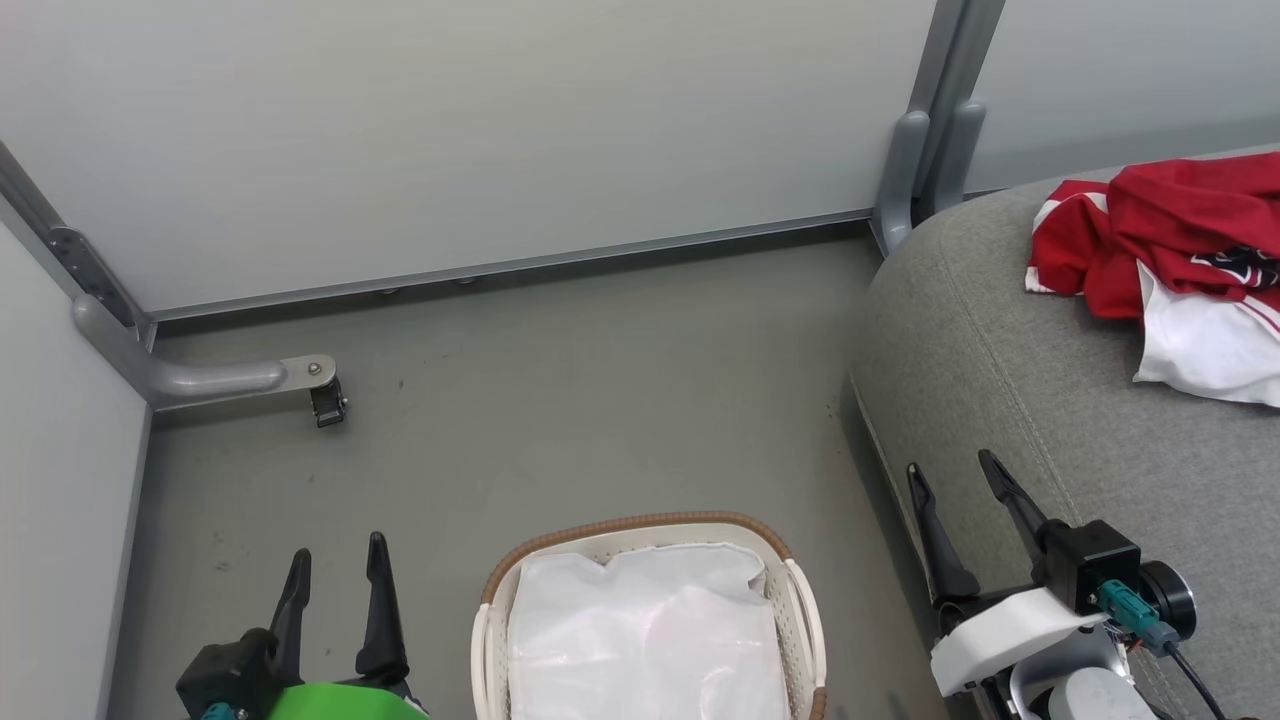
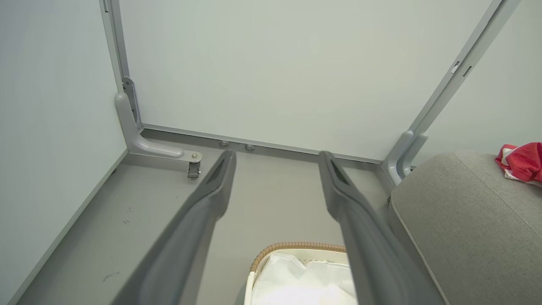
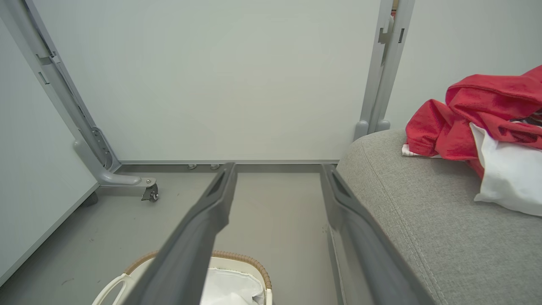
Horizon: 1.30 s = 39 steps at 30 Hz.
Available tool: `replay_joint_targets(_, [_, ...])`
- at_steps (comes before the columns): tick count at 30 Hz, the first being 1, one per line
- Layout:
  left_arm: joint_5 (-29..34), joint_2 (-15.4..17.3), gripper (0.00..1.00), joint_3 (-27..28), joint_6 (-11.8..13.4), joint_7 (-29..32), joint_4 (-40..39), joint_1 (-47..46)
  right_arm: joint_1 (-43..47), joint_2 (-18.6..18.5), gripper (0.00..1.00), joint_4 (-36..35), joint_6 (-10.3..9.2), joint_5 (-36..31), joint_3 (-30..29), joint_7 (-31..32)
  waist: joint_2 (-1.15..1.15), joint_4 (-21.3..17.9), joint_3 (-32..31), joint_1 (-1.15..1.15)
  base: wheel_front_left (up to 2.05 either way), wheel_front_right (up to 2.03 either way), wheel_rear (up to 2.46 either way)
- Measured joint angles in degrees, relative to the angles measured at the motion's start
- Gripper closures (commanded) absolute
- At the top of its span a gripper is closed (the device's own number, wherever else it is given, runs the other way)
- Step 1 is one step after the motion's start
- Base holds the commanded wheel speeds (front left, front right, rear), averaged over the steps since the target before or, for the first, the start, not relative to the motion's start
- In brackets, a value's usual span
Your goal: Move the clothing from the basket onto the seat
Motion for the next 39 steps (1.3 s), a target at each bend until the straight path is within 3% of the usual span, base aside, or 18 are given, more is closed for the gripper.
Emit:
replay_joint_targets(4, [-0.69,0.0,0.0,0.1,0.22,0.0,-0.01,-0.02,-0.04,0.0,0.0,-0.01,0.0,0.0,-0.04,0.0,0.0,0.08,0.17,0.0,0.0,0.0,0.0])
replay_joint_targets(5, [-0.92,0.0,1.0,0.09,0.14,0.01,-0.07,-0.02,-0.07,-0.01,1.0,-0.03,0.0,-0.01,0.02,0.0,0.0,0.11,0.23,0.0,0.0,0.0,0.0])
replay_joint_targets(11, [-1.55,-0.11,1.0,-0.23,0.14,0.46,2.43,0.16,1.24,0.29,1.0,2.12,0.0,1.01,0.14,0.38,0.0,0.11,0.23,0.0,0.0,0.0,0.0])
replay_joint_targets(39, [-25.65,-0.12,1.0,3.43,-1.4,7.53,2.47,-2.03,0.96,-0.68,1.0,1.92,0.0,30.75,-2.21,6.34,0.0,-0.03,-0.26,0.0,0.0,0.0,0.0])
